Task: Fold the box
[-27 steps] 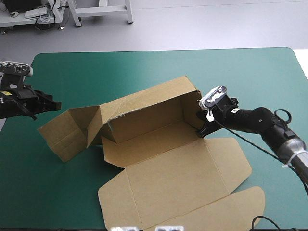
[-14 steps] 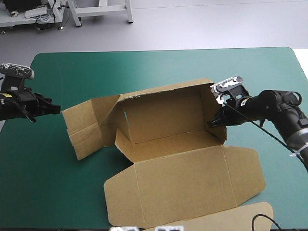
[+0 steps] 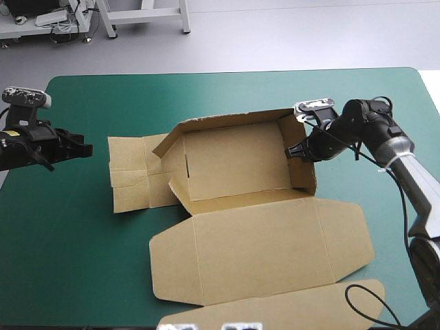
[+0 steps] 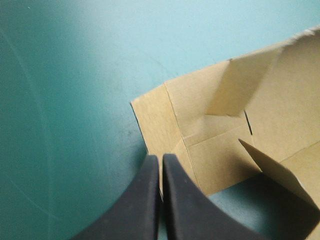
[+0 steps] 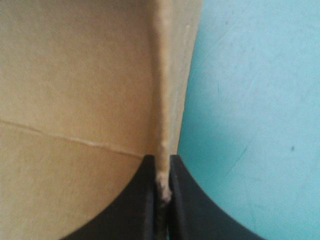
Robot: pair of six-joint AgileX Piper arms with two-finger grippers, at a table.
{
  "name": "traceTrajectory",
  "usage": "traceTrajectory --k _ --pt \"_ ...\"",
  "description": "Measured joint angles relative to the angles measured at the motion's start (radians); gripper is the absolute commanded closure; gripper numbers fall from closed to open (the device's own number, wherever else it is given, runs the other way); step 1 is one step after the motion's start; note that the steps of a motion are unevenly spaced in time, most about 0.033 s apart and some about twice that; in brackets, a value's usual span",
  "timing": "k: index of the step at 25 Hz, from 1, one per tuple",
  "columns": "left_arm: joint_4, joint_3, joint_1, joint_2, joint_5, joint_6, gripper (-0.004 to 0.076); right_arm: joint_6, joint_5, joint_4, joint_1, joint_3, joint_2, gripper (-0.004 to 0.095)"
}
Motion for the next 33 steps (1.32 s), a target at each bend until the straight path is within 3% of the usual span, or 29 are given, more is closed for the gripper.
traceTrajectory --k 3,5,8,13,16,24,33 --pt "0.009 0.0 0.0 0.0 0.019 0.0 0.0717 0.008 -0.041 0.007 -0.001 -0.064 0.074 0.0915" --pt "0.01 0.0 0.0 0.0 0.032 0.0 0.0717 0.01 -0.063 0.007 -0.001 -0.088 0.109 0.0849" --pt "0.011 0.0 0.0 0.0 0.049 0.003 0.0717 0.008 -0.05 0.007 -0.001 -0.102 0.121 0.0632" --pt "0.013 0.0 0.0 0.0 0.055 0.003 0.0717 0.004 0.081 -0.001 0.0 -0.122 0.147 0.0307" --pt "0.014 0.0 0.0 0.0 0.055 0.003 0.0717 0.004 0.137 -0.005 0.0 -0.17 0.147 0.0189" --pt "0.014 0.0 0.0 0.0 0.058 0.018 0.0717 0.011 0.217 -0.009 0.0 -0.393 0.105 0.0178" --pt "0.014 0.0 0.0 0.0 0.062 0.022 0.0717 0.029 0.225 -0.012 0.0 -0.438 0.109 0.0179"
